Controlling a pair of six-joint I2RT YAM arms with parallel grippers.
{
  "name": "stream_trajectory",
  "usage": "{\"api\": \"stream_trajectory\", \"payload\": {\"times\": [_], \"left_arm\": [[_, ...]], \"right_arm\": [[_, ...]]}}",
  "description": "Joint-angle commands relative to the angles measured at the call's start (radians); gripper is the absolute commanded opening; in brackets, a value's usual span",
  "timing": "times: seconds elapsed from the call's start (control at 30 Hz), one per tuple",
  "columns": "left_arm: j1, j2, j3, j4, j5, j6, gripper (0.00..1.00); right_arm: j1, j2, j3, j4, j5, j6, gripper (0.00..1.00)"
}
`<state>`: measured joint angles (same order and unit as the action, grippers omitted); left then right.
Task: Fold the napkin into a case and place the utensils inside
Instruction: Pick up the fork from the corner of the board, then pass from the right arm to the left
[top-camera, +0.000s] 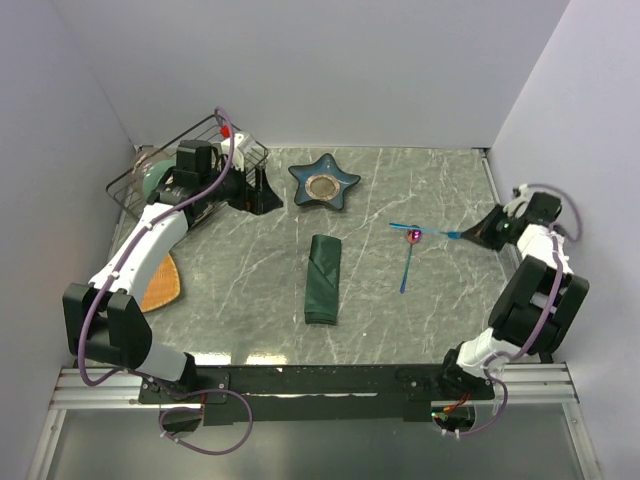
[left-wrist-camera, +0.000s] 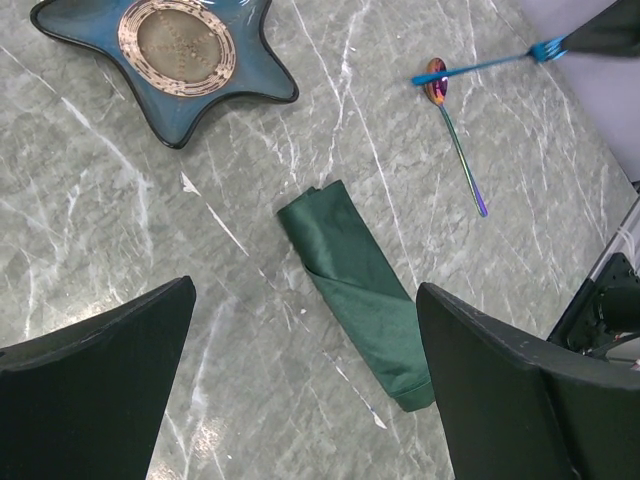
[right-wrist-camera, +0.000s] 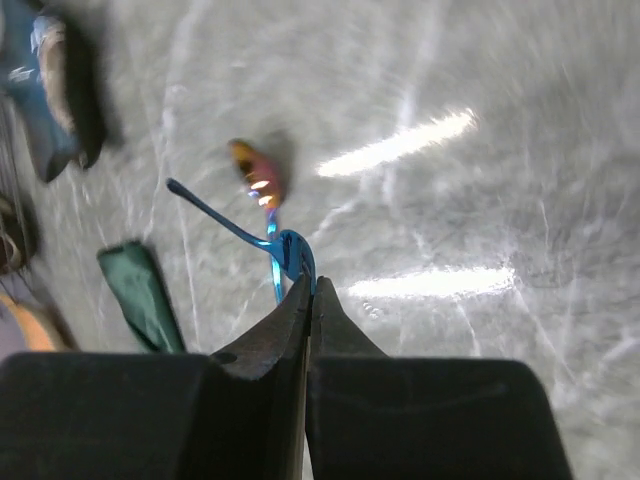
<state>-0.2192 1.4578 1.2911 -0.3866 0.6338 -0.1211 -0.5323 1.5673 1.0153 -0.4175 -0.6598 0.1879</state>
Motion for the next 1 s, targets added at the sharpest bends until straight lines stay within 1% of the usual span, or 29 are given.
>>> {"api": "stream_trajectory", "payload": {"times": [0.0, 0.1, 0.13, 0.2, 0.23, 0.27, 0.3, 0.33, 0.37, 0.4, 0.43, 0.47, 0.5, 0.53, 0.57, 0.6, 0.63, 0.73, 0.77, 0.8, 0.83, 0.87, 0.9, 0.97], "left_arm": [[0.006, -0.002, 0.028, -0.003, 0.052, 0.031, 0.99], [0.009, -0.004, 0.031, 0.012, 0.066, 0.044, 0.99], [0.011, -0.004, 0.031, 0.014, 0.07, 0.049, 0.99], [0.015, -0.007, 0.031, 0.012, 0.098, 0.072, 0.99], [0.017, -0.008, 0.031, 0.0, 0.122, 0.089, 0.99], [0.023, -0.01, 0.03, -0.006, 0.144, 0.104, 0.99], [0.024, -0.011, 0.022, -0.014, 0.164, 0.11, 0.99], [0.026, -0.014, 0.017, -0.02, 0.17, 0.147, 0.99], [0.032, -0.017, 0.011, -0.023, 0.175, 0.152, 0.99], [0.035, -0.027, -0.007, -0.02, 0.199, 0.159, 0.99], [0.04, -0.034, -0.019, -0.009, 0.213, 0.159, 0.99], [0.047, -0.04, -0.032, -0.003, 0.228, 0.159, 0.99], [0.049, -0.051, -0.051, -0.001, 0.25, 0.159, 0.99], [0.052, -0.057, -0.062, 0.002, 0.259, 0.159, 0.99], [0.052, -0.069, -0.073, 0.003, 0.265, 0.158, 0.99], [0.052, -0.074, -0.094, 0.008, 0.27, 0.155, 0.99], [0.052, -0.08, -0.107, 0.009, 0.285, 0.155, 0.99], [0.052, -0.1, -0.151, 0.047, 0.306, 0.149, 0.99], [0.052, -0.108, -0.171, 0.107, 0.307, 0.129, 0.99], [0.052, -0.108, -0.174, 0.129, 0.307, 0.086, 0.99], [0.052, -0.103, -0.174, 0.152, 0.302, 0.075, 0.97], [0.049, -0.087, -0.161, 0.17, 0.299, 0.055, 0.96], [0.046, -0.076, -0.15, 0.19, 0.294, 0.049, 0.91], [0.018, -0.036, -0.11, 0.186, 0.273, 0.066, 0.87]], "right_arm": [[0.021, -0.093, 0.114, -0.289, -0.092, -0.31, 0.0], [0.101, -0.11, 0.152, -0.401, -0.136, -0.422, 0.0], [0.159, -0.116, 0.185, -0.423, -0.147, -0.444, 0.0], [0.234, -0.116, 0.238, -0.496, -0.175, -0.519, 0.0], [0.27, -0.109, 0.303, -0.524, -0.184, -0.545, 0.0], [0.344, -0.102, 0.343, -0.599, -0.198, -0.627, 0.0], [0.374, -0.092, 0.383, -0.636, -0.207, -0.671, 0.0], [0.406, -0.069, 0.461, -0.67, -0.207, -0.714, 0.0], [0.455, -0.055, 0.5, -0.703, -0.202, -0.813, 0.0], [0.483, -0.041, 0.537, -0.749, -0.193, -0.859, 0.0], [0.501, 0.0, 0.605, -0.771, -0.17, -0.901, 0.0], [0.518, 0.029, 0.647, -0.832, -0.164, -1.003, 0.0], [0.56, 0.061, 0.693, -0.866, -0.158, -1.05, 0.0], [0.572, 0.138, 0.8, -0.906, -0.152, -1.099, 0.0], [0.59, 0.181, 0.859, -0.978, -0.15, -1.18, 0.0], [0.613, 0.225, 0.921, -1.013, -0.152, -1.212, 0.0], [0.626, 0.308, 1.039, -1.027, -0.164, -1.216, 0.0], [0.675, 0.387, 1.158, -1.027, -0.175, -1.255, 0.0], [0.69, 0.387, 1.161, -1.027, -0.166, -1.315, 0.0], [0.728, 0.381, 1.146, -1.026, -0.166, -1.338, 0.0], [0.742, 0.379, 1.137, -1.026, -0.172, -1.349, 0.0], [0.762, 0.378, 1.132, -1.026, -0.191, -1.342, 0.0], [0.787, 0.37, 1.114, -1.026, -0.202, -1.335, 0.0], [0.816, 0.358, 1.086, -1.02, -0.215, -1.325, 0.0]]}}
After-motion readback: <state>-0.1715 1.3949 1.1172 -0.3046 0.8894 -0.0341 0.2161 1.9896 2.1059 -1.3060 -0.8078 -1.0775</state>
